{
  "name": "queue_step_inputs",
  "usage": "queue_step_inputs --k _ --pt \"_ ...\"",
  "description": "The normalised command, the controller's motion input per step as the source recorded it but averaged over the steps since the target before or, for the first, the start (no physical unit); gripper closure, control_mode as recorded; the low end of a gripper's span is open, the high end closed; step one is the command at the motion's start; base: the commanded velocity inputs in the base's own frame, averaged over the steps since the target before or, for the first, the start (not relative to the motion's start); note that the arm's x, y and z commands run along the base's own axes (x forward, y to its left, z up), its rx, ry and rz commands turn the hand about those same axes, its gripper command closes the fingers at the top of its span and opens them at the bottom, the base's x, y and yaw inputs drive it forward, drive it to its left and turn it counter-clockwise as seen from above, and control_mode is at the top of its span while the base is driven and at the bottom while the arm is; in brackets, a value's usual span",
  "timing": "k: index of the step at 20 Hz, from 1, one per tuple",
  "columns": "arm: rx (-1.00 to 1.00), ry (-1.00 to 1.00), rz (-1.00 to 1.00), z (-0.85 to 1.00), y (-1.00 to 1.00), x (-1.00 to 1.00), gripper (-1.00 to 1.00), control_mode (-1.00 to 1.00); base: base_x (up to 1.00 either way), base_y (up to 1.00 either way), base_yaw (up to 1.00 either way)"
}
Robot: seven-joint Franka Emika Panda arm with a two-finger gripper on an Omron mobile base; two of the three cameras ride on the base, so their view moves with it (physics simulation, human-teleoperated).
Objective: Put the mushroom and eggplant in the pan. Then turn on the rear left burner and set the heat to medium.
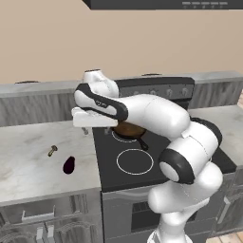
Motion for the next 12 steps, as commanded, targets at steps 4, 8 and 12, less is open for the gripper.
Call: queue_step_inputs --k 4,8,12 --pt "0.00 0.00 0.00 -0.07 0.28 0.02 -1.00 -1.00 0.00 0.00 0.00" --pt "0.00 0.01 0.00 -0.15 0.27 0.01 -1.00 -1.00 0.00 0.00 0.00" --pt "0.01 0.01 0.00 -0.26 0.34 0.05 -1.00 -1.00 0.00 0.00 0.00"
